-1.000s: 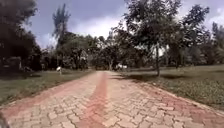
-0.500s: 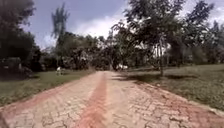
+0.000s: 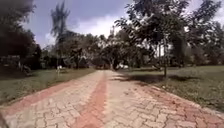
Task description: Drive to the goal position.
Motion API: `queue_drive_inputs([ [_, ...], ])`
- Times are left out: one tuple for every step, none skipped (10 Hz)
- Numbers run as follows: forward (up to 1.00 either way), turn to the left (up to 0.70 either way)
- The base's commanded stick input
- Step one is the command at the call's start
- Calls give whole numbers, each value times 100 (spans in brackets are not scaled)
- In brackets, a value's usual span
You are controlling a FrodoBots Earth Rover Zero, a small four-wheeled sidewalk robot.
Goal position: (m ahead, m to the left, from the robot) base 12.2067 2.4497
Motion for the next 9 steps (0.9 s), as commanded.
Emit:
queue_drive_inputs([
  [70, 0],
  [70, 0],
  [70, 0],
  [70, 0],
  [70, 0],
  [70, 0],
  [70, 0],
  [70, 0],
  [70, 0],
])
